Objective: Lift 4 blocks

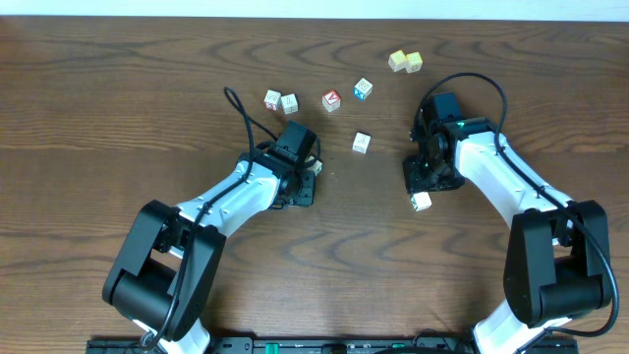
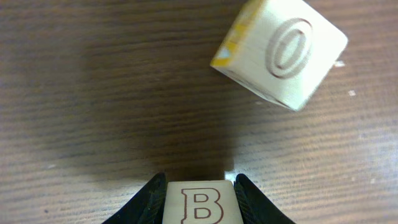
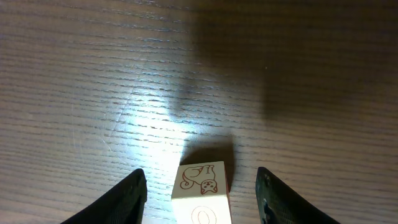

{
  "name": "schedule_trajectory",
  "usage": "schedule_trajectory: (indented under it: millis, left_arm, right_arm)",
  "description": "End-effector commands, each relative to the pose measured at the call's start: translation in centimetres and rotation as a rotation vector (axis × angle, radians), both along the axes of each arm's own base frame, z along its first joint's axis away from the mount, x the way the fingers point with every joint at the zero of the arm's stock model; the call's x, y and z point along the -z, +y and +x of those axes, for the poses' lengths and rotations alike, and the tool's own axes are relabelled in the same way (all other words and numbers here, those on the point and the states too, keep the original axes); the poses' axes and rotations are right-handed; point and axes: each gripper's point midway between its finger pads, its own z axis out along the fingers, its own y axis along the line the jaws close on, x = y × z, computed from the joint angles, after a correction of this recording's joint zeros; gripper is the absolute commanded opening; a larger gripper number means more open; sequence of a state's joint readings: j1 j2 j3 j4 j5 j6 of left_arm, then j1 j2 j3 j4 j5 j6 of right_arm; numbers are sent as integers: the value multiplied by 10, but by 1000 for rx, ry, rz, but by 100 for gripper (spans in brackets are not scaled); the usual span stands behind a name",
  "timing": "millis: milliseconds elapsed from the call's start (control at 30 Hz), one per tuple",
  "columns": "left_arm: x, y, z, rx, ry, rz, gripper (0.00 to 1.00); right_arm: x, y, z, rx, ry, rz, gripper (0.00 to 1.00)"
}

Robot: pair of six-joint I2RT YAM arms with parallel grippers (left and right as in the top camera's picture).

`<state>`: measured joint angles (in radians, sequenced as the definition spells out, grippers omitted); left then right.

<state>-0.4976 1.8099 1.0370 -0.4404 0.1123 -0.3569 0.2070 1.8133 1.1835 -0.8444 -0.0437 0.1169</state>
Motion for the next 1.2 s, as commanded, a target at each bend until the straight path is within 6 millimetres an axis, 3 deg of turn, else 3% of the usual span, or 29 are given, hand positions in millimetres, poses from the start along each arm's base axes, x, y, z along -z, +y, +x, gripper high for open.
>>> schedule_trajectory:
  millis: [0,700,967,1167]
  left_arm:
    - [4,8,-3,-101,19,16,35]
    - [4,-11,-27,102,106,-72,35]
    - [2,-11,-23,100,95,-72,55]
    - [-15,-6,-10,52,80,-86,56]
  right_arm:
    - [4,0,-2,-15,11,-13,54]
    - [4,1,1,4,0,-8,54]
    - [4,0,-5,3,23,-13,55]
    - [5,-1,-8,3,38,-16,56]
